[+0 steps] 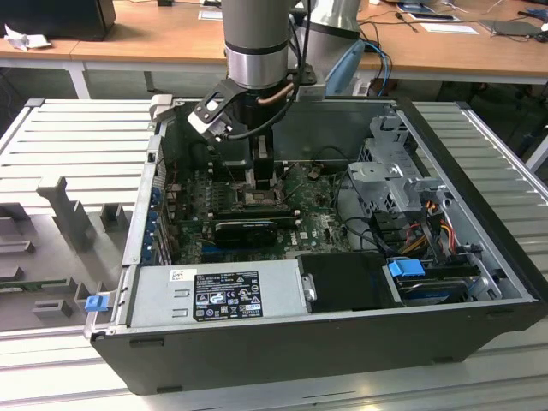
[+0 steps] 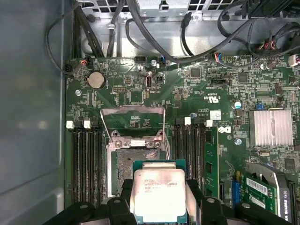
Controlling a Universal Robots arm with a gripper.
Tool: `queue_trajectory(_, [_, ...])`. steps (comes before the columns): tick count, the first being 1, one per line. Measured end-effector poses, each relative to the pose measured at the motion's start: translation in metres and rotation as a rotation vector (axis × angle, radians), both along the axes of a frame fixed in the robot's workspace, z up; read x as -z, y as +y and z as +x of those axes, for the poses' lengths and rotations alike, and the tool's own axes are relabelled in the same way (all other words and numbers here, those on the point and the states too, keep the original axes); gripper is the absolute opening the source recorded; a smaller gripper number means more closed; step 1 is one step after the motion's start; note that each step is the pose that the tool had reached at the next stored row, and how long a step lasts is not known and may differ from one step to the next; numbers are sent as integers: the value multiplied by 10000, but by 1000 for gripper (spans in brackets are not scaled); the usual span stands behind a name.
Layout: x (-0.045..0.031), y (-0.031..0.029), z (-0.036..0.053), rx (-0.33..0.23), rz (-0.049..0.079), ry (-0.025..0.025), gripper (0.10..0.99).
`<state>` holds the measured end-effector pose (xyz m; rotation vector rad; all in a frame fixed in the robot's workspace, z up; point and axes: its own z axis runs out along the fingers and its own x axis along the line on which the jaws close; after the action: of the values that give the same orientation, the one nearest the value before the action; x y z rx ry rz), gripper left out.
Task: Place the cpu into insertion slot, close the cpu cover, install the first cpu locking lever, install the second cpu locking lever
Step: 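Place the cpu into insertion slot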
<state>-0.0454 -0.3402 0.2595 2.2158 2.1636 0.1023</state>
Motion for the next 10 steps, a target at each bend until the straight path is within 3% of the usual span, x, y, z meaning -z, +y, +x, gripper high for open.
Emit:
queue_trajectory(3, [75,1,-2,-13,2,0,525])
queue_trajectory(10, [139,1,-7,-40,42,-6,525])
